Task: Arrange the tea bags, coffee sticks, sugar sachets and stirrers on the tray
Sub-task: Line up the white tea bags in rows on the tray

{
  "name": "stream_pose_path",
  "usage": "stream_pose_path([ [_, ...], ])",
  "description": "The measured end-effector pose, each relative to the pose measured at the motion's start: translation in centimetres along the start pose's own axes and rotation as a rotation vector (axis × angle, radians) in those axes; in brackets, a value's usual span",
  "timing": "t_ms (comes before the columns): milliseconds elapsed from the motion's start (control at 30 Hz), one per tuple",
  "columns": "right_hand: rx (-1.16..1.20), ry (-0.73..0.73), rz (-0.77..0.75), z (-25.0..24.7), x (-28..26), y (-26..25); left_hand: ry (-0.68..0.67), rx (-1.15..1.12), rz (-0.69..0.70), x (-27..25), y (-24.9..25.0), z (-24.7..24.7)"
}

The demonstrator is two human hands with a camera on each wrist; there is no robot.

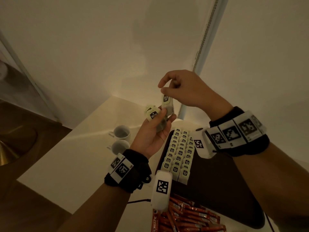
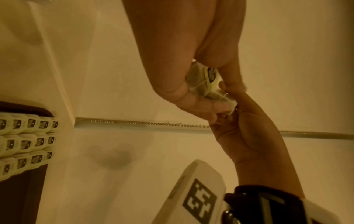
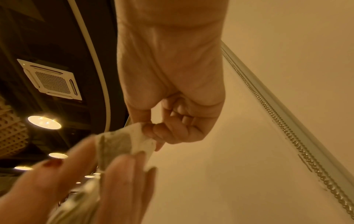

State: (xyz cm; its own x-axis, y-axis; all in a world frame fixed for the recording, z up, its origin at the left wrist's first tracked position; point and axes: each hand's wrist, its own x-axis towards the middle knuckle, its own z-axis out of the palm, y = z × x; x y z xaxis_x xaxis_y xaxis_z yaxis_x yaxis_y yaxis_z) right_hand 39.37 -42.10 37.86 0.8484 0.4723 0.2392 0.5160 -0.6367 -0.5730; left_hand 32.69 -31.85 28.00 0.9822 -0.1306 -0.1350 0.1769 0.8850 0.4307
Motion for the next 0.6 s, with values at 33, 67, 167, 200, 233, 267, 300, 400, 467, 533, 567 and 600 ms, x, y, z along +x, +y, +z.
stream_pose_path([
  [33, 0.009, 0.007, 0.002, 0.0, -0.1, 0.1, 0.01, -0.015, 0.01, 0.1, 0.0, -0.1],
  [67, 0.02, 0.014, 0.003, 0.1, -0.1, 0.2, 0.012, -0.04, 0.016, 0.2, -0.1, -0.2],
  [167, 0.051, 0.02, -0.004, 0.3, -0.3, 0.3, 0.013, -0.014, 0.024, 0.2, -0.2, -0.4],
  [200, 0.065, 0.016, -0.005, 0.3, -0.4, 0.4, 0.024, 0.019, 0.033, 0.2, -0.2, -0.5],
  [233, 0.079, 0.011, -0.006, 0.2, -0.6, 0.5, 0.033, 0.043, 0.045, 0.2, -0.2, -0.6],
  [267, 0.087, 0.005, -0.004, 0.2, -0.7, 0.6, 0.043, 0.057, 0.058, 0.3, -0.2, -0.8],
  [300, 0.087, -0.002, -0.001, 0.1, -0.8, 0.7, 0.055, 0.069, 0.074, 0.3, -0.2, -1.0],
  [400, 0.054, -0.018, 0.017, 0.1, -1.2, 1.2, 0.1, 0.128, 0.107, 0.6, -0.2, -1.8],
  [467, 0.033, -0.022, 0.026, 0.3, -1.4, 1.5, 0.121, 0.146, 0.108, 0.8, -0.5, -2.4],
  [533, 0.029, -0.021, 0.025, 0.5, -1.7, 2.0, 0.138, 0.156, 0.095, 0.8, -0.9, -3.2],
  [567, 0.04, -0.019, 0.03, 0.7, -1.9, 2.2, 0.15, 0.164, 0.09, 0.8, -1.0, -3.7],
  [600, 0.054, -0.018, 0.042, 1.0, -2.3, 2.7, 0.17, 0.17, 0.085, 0.8, -1.1, -4.4],
])
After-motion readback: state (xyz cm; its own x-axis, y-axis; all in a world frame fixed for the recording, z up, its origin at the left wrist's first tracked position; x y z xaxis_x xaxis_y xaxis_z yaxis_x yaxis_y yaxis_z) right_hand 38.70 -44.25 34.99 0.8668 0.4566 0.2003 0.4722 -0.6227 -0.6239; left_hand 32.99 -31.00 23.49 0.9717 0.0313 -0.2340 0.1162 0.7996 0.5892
